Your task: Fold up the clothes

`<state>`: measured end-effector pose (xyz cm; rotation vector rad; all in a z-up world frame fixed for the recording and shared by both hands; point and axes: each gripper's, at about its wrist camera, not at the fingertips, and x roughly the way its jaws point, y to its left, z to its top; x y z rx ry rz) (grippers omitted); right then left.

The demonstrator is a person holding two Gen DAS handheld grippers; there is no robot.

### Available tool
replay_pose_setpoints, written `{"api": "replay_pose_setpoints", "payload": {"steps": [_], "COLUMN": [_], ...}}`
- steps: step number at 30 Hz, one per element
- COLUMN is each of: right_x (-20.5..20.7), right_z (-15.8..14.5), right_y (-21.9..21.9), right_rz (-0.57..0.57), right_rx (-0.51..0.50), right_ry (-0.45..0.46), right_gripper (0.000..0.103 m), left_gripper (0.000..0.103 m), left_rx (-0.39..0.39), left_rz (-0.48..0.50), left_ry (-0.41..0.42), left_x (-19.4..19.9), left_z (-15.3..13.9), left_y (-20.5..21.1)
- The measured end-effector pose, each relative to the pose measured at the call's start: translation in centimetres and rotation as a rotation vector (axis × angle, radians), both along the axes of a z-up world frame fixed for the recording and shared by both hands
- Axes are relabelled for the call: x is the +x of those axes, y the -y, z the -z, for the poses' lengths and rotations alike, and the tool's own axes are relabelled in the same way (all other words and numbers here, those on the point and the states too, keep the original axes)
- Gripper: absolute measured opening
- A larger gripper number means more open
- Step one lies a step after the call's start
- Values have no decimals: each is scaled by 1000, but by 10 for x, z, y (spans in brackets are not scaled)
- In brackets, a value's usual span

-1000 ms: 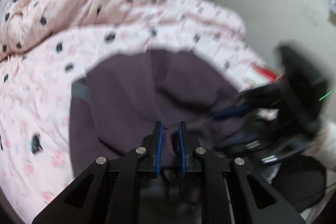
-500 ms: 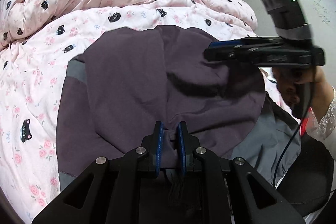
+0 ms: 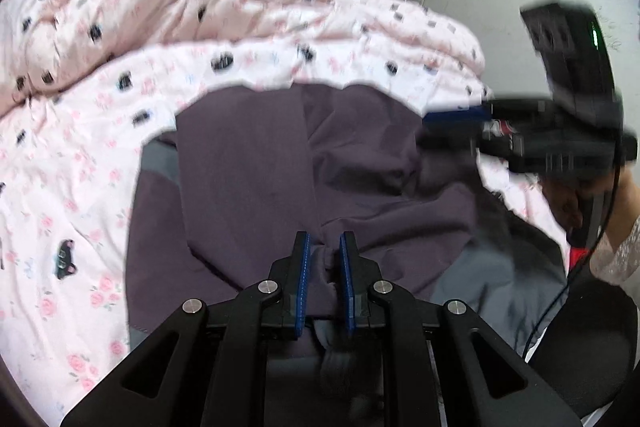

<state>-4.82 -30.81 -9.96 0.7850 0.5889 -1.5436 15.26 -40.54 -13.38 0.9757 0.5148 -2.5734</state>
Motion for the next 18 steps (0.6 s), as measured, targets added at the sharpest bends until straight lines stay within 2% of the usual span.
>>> {"api": "replay_pose_setpoints", "payload": {"steps": [3,4,6,8,12,15,17,18], "right_x": [19,24,28,30,26,26,26,26], "right_z": [6,10,22,36,51,40,27,20], "right_y": [-13,-16,-15,-13,-10,-19,-29,-34], "right_rz": [-15,-17,-6,11,35,48,55,62], "right_rx": [35,43,75,111,146,115,82,65], "right_ry": [-27,-37,-51,-63,-46,-31,-8,0], "right_gripper": [49,49,50,50,50,50,51,54], "left_gripper": [16,26,38,38,39,39,43,48], "left_rx": [-18,-23,-28,-4,43,52,46,39], "left_rz": [2,3,-7,-15,-20,-29,-42,-44], "left_ry": [-54,-61,-3,102,136,107,80,61], "left_x": [10,11,4,-11,-21,-16,-10,-5], "left_z": [-10,-12,-5,12,26,21,15,11], "left_y": [-8,-10,-9,-3,6,6,4,2]}}
